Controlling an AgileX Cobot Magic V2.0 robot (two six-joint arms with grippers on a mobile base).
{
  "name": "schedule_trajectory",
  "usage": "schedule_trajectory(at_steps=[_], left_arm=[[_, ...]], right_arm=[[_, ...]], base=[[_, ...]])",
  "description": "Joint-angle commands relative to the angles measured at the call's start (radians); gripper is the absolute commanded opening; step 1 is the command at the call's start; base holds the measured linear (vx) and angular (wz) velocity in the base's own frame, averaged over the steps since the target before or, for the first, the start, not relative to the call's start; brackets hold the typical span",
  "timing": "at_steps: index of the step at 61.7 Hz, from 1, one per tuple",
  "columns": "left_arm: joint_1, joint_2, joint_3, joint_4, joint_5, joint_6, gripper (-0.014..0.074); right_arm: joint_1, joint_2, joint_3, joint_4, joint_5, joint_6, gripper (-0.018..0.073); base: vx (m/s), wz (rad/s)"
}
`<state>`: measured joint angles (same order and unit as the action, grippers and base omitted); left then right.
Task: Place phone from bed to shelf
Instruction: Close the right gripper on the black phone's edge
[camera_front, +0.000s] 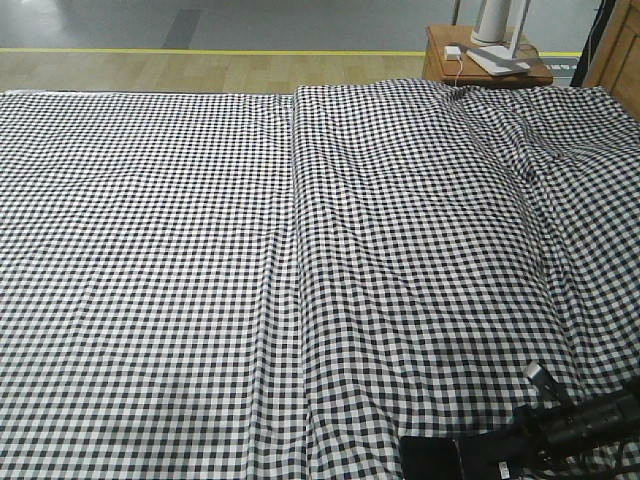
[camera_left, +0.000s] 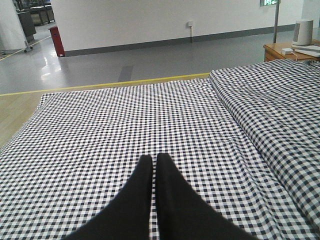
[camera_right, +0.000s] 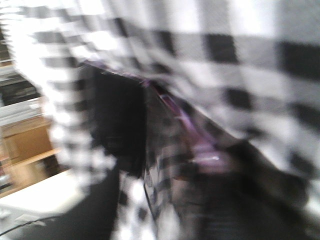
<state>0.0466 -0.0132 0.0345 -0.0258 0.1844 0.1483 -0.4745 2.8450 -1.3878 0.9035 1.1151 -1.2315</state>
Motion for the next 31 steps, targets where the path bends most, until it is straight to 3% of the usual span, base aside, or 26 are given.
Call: schedule_trajectory(at_steps=[1, 31], left_arm=[[0.001, -0.012, -0.022, -0.009, -0.073, -0.006, 0.0001], [0.001, -0.012, -0.022, -0.009, -0.073, -0.006, 0.0001]], right_arm=[[-0.007, -0.051, -0.007, 0.006, 0.139, -0.019, -0.0016], [-0.007, -0.150, 0.003, -0.005, 0.174, -0.020, -0.0005]], base=[[0.00, 0.00], [0.00, 0.00]])
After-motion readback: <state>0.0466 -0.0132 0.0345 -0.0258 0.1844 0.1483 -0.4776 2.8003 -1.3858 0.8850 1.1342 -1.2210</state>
